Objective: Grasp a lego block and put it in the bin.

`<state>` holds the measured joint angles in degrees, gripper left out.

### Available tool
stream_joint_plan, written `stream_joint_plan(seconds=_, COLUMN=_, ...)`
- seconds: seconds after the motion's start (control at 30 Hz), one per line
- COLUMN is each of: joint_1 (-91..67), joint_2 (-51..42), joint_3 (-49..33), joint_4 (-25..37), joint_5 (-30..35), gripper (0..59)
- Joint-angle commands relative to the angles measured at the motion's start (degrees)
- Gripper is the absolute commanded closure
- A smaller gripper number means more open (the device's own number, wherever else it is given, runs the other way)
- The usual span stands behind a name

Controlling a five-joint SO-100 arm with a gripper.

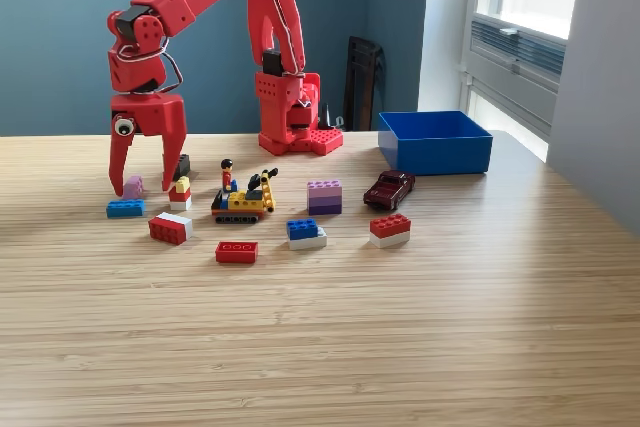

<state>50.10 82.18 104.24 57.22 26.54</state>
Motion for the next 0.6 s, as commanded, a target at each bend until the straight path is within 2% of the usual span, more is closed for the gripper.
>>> stream_joint_plan(seconds=0.03, joint_1=-0.3, joint_2=0.0, joint_3=-4.3, joint_4=0.4, joint_5=0.3, gripper=42.5)
stream_joint_plan(seconds=0.27, joint_1=-0.4, joint_2=0.0, joint_3=-4.1, joint_4=0.4, joint_5=-0.8, gripper=58.5)
stream_joint_plan(seconds=0.43, joint_1=-0.4, joint_2=0.0, joint_3=-3.4, joint_4=0.8, joint_5=-0.7, gripper=58.5)
stream_joint_plan(seconds=0.6, joint_1=-0.5, joint_2=0.5, joint_3=-4.3, joint_4=4.1, joint_5=-1.8, gripper=58.5)
